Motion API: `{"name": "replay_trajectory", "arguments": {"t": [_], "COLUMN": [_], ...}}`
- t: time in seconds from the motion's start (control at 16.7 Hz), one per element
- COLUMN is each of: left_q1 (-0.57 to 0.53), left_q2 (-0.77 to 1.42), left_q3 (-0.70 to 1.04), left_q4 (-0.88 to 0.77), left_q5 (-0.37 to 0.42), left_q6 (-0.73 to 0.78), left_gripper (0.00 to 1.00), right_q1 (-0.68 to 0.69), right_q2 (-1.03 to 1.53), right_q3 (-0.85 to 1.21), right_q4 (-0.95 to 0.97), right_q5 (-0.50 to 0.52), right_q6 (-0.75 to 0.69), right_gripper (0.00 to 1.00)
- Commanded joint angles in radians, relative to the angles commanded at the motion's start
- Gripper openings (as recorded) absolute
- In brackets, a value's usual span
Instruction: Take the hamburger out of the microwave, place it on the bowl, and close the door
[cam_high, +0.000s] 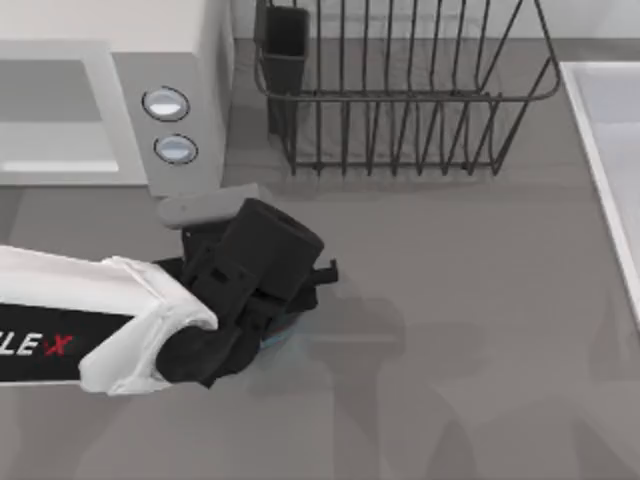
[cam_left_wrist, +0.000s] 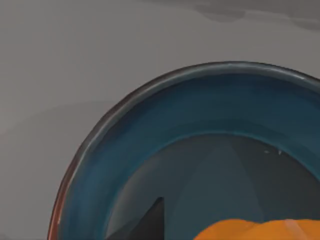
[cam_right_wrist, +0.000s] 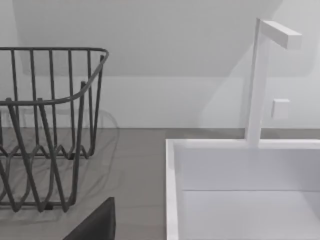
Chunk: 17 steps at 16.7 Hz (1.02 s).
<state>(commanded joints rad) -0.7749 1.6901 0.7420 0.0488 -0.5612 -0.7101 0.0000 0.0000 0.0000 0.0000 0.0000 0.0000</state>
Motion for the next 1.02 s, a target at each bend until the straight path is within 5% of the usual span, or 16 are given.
{"name": "replay_trajectory", "arguments": {"t": [1.02], "left_q1": [0.055], "left_q2": [0.143], "left_q3": [0.036], "left_q4": [0.160], "left_q5": [0.034], "left_q6": [0.053], "left_gripper": [0.00], "right_q1": [0.000], "right_q2": [0.000], "right_q3": [0.000], "right_q4": [0.000], "right_q5": [0.000], "right_q6": [0.000], "right_gripper": [1.00]}}
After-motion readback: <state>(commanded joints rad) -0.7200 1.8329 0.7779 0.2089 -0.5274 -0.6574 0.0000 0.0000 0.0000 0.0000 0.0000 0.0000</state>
